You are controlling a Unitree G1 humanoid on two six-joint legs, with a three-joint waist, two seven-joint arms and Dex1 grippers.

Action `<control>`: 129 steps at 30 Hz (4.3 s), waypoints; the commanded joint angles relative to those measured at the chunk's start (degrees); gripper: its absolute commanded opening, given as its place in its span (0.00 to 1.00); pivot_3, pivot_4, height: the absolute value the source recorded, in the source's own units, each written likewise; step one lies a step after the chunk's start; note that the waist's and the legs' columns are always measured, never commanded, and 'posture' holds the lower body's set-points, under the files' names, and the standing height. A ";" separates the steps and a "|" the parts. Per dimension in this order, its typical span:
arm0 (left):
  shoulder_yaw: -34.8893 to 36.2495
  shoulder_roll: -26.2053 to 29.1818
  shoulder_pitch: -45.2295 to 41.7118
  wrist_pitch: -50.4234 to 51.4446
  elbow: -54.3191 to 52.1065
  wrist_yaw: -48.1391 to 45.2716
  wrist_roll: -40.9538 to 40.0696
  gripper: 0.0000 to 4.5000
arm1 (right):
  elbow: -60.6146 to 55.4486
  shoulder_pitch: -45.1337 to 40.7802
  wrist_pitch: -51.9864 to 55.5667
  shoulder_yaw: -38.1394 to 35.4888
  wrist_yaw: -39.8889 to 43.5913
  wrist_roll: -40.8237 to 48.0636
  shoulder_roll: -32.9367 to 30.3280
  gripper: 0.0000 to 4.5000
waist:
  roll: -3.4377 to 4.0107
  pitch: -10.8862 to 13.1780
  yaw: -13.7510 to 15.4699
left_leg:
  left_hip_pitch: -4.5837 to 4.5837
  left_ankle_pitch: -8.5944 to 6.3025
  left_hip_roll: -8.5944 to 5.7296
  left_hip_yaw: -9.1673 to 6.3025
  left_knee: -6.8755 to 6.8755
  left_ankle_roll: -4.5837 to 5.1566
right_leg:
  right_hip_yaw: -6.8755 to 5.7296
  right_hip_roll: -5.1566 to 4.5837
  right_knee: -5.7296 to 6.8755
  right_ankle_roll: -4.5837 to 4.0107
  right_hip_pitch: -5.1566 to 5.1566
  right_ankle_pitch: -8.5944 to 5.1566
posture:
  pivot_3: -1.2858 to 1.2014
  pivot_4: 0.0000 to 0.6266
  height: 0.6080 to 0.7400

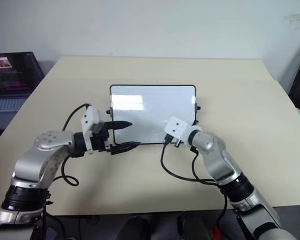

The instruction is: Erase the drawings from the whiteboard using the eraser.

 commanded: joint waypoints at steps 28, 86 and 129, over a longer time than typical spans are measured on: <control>2.90 1.45 0.79 -0.15 -1.79 0.75 -0.40 1.00 | 3.91 -3.20 -3.13 3.25 5.32 -1.27 2.65 0.22 | 0.04 0.03 0.26 | -0.16 -0.02 0.00 -0.05 -0.08 0.01 | -0.01 -0.15 -0.23 -0.06 -0.05 0.01 | 0.52 0.24 1.00; -13.52 -12.18 -11.42 -9.90 2.14 -8.34 4.20 1.00 | -19.74 21.81 16.66 -33.61 -11.94 11.42 9.48 0.22 | 0.04 0.02 0.69 | -0.10 -0.02 -0.13 0.12 -0.06 0.00 | 0.03 0.14 -0.12 0.00 -0.02 -0.02 | 0.52 0.24 1.00; 12.79 -29.44 28.17 -14.06 -22.10 45.61 16.36 1.00 | -21.93 50.37 -26.74 -26.84 -5.38 32.66 12.38 0.99 | 0.04 -0.02 1.00 | 0.04 -0.03 0.04 0.07 -0.08 0.00 | 0.18 -0.16 -0.14 0.26 0.07 -0.16 | 0.52 0.24 1.00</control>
